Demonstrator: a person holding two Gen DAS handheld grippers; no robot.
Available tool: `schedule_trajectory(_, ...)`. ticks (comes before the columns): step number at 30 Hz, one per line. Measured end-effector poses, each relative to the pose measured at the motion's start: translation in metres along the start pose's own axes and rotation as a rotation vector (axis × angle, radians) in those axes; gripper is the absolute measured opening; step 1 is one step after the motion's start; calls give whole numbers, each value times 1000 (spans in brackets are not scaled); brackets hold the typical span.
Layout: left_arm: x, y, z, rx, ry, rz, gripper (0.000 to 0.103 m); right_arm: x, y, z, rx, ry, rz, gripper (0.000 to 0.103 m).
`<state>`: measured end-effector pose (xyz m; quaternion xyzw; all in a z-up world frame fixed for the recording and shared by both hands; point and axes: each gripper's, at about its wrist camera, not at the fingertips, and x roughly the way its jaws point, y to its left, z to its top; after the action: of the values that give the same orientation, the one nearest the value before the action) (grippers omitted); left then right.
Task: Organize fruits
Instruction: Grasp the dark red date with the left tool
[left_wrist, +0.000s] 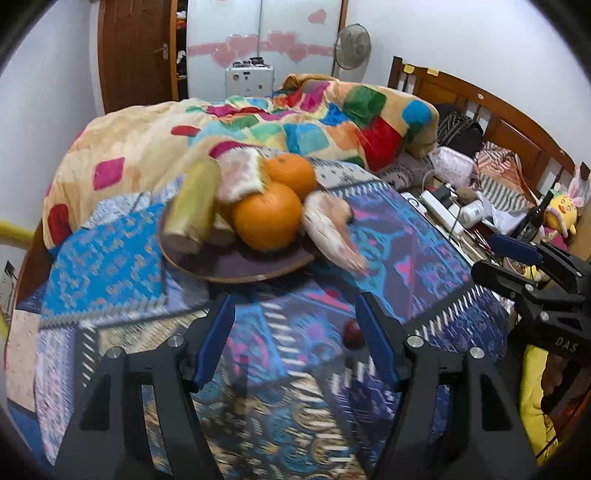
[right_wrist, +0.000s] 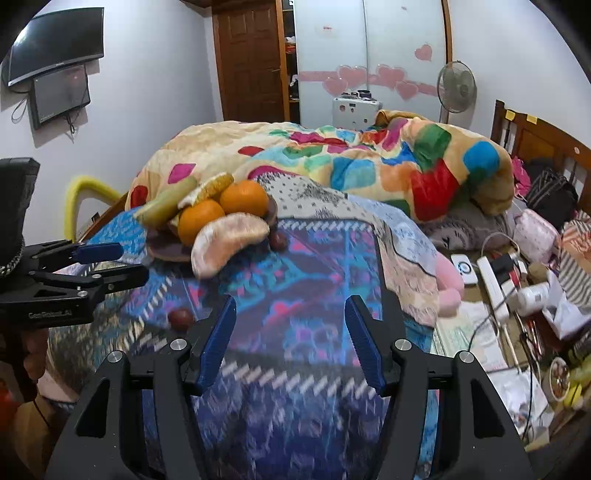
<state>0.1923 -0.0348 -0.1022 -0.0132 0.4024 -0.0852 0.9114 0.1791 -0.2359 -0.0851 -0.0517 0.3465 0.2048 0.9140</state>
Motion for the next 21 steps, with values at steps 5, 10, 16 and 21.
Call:
schedule_trajectory(5, 12, -22, -11, 31, 33, -8, 68, -6, -1, -18, -13, 16, -10, 58)
schedule_trajectory(10, 27, -31, -16, 36, 68, -22, 54, -13, -5, -22, -11, 15, 18, 58)
schedule_trajectory(16, 39, -35, -18, 24, 77, -15, 37, -17, -7, -23, -24, 5, 26, 58)
schedule_trajectory(21, 36, -37, -17, 43, 65, -33, 22, -13, -5, -23, -46, 2, 17, 58)
